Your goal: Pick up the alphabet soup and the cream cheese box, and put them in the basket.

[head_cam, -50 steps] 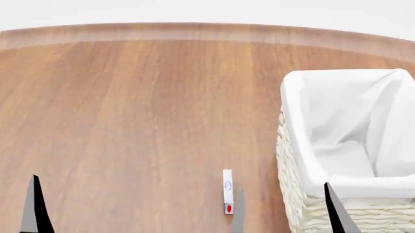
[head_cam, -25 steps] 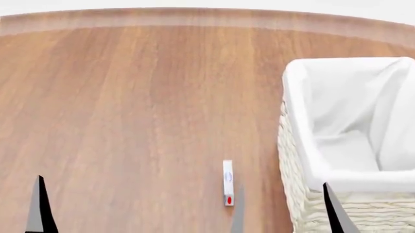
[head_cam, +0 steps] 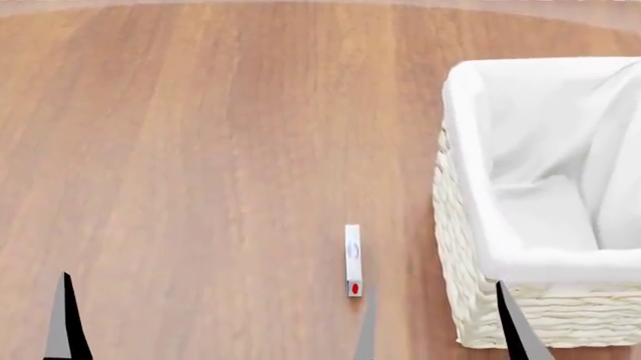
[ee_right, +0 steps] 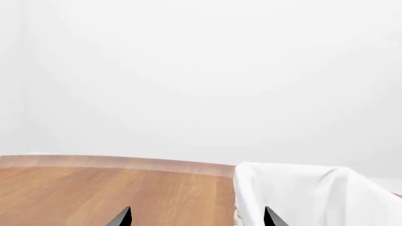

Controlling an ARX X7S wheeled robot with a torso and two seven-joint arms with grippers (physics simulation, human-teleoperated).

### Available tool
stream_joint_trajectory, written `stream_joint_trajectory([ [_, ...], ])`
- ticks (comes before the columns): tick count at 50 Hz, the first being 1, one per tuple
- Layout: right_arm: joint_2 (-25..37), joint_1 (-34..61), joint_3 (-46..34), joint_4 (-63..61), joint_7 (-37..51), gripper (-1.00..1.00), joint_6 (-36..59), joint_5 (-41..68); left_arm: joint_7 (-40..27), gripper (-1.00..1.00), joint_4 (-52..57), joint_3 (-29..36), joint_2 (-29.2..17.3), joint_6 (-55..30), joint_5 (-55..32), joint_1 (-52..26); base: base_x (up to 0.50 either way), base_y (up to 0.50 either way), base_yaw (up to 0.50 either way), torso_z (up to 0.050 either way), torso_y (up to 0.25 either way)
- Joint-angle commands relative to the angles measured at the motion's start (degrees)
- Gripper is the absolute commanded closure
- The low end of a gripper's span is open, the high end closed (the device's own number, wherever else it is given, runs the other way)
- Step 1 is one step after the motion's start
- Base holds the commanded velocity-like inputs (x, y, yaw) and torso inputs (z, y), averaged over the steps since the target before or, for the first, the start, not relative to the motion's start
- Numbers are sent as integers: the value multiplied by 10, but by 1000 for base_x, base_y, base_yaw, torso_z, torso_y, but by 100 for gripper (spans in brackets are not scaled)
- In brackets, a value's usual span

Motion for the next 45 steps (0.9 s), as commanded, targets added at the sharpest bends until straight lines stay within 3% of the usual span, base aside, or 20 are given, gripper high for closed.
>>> stream_joint_trajectory([
  [1,2,2,-3,3,2,-100,-1,0,-3,-100,-3,2,-2,1,1,-2,0,0,0,0,-90],
  [45,10,13,-8,-8,11,-100,24,9,-8,-100,-2,1,-7,18,-19,1,0,0,0,0,-81],
])
